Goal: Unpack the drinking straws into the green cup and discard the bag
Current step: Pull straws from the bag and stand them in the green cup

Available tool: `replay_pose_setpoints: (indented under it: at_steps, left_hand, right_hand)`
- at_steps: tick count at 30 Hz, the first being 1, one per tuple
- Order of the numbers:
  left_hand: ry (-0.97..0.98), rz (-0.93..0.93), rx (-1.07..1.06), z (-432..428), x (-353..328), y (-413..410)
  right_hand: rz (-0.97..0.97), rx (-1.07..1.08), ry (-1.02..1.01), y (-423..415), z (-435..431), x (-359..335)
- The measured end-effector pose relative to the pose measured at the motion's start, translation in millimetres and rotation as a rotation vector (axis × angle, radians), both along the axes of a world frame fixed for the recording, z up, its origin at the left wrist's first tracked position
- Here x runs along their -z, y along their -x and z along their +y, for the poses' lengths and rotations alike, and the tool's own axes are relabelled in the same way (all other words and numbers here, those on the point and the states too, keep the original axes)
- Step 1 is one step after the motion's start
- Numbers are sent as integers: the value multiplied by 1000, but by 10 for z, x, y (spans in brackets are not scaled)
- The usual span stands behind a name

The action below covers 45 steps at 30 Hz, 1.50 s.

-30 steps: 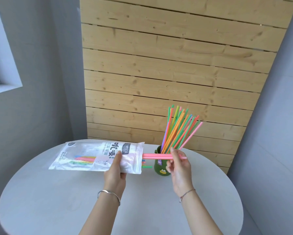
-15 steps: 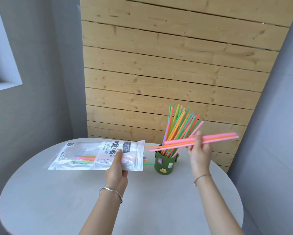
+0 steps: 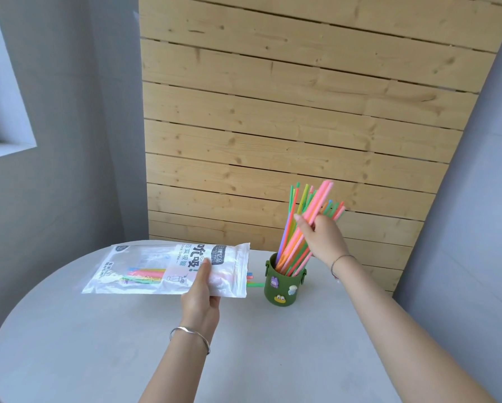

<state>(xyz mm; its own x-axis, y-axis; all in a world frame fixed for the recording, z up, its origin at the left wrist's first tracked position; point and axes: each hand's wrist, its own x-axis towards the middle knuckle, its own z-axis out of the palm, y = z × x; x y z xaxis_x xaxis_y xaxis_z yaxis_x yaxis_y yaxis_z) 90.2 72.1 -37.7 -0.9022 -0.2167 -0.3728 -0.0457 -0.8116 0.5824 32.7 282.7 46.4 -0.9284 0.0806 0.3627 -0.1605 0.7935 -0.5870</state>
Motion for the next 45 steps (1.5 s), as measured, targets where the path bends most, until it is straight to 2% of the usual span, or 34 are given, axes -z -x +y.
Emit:
replay_pose_setpoints:
  at_steps: [7, 11, 13, 15, 19, 22, 25, 28, 31, 38, 45]
  left_hand:
    - [2, 6, -3, 18, -7, 1]
    - [0, 0, -3, 27, -39, -7]
    - [-2, 1, -5, 19, -43, -6]
    - [-6, 3, -8, 6, -43, -6]
    - [-6, 7, -22, 18, -54, -11]
    - [-9, 23, -34, 32, -61, -30]
    - [-2, 25, -47, 55, -72, -62]
    - [17, 29, -57, 74, -74, -87]
    - [34, 2, -68, 85, -44, -101]
    - [10, -14, -59, 105, -35, -136]
    - [-38, -25, -127, -7, -12, -86]
  right_hand:
    - [-207, 40, -161, 132, -85, 314]
    - [-297, 42, -135, 163, -131, 400]
    - [-238, 57, -72, 150, -147, 365]
    - [-90, 80, 31, 108, -157, 292]
    - [206, 129, 328, -76, -202, 159]
    - [354, 112, 509, -319, -331, 204]
    - [282, 69, 638, -562, -548, 447]
    - [-35, 7, 828, -697, -729, 724]
    - [-229, -95, 841, -757, -842, 845]
    - [-160, -148, 931, -807, -879, 851]
    - [101, 38, 1102, -737, -478, 618]
